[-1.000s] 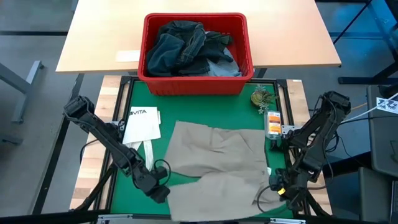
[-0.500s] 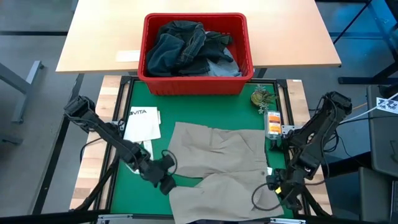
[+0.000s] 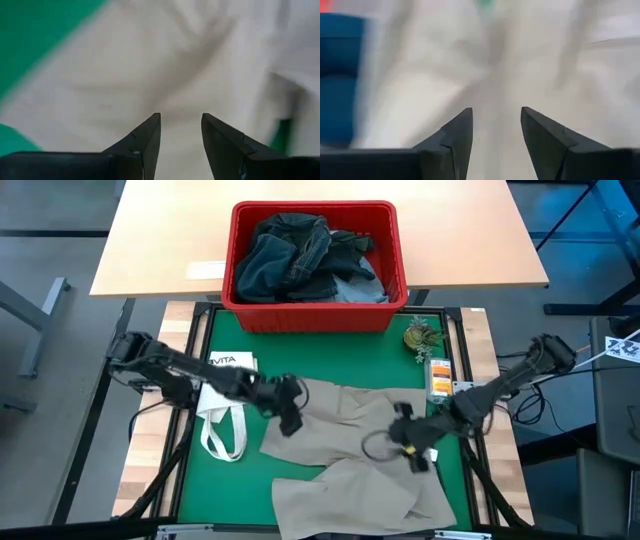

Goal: Fold Laundry from Bin
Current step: Fold the gray shorts

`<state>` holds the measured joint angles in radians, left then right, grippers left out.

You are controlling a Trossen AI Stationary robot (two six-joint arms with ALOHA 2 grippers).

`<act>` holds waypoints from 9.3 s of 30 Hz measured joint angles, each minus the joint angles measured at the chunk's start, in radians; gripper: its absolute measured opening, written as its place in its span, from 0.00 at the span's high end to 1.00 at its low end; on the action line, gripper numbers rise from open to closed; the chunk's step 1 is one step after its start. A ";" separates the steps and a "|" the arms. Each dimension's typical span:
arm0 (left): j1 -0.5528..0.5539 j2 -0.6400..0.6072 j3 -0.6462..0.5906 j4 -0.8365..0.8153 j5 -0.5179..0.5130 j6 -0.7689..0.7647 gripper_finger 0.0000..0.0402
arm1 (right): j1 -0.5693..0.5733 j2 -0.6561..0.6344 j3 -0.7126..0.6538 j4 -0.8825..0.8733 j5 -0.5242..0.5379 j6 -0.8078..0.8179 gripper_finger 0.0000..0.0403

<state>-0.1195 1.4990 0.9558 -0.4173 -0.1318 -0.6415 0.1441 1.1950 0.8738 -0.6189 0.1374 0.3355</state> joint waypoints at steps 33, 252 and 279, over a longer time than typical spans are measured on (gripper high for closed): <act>0.299 0.258 0.000 -0.016 0.016 0.418 0.68 | -0.308 0.193 -0.092 -0.011 -0.007 -0.213 0.59; -0.711 0.539 0.309 0.098 -0.176 -0.298 0.69 | -0.025 -0.018 -0.039 -0.026 0.090 0.087 0.59; -0.702 0.536 0.501 0.036 -0.064 -0.264 0.99 | 0.128 -0.018 -0.039 -0.288 -0.247 0.228 0.59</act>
<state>-0.8219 2.0353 1.4570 -0.3815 -0.1955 -0.9059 0.2717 1.1774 0.8345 -0.9068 -0.1096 0.5634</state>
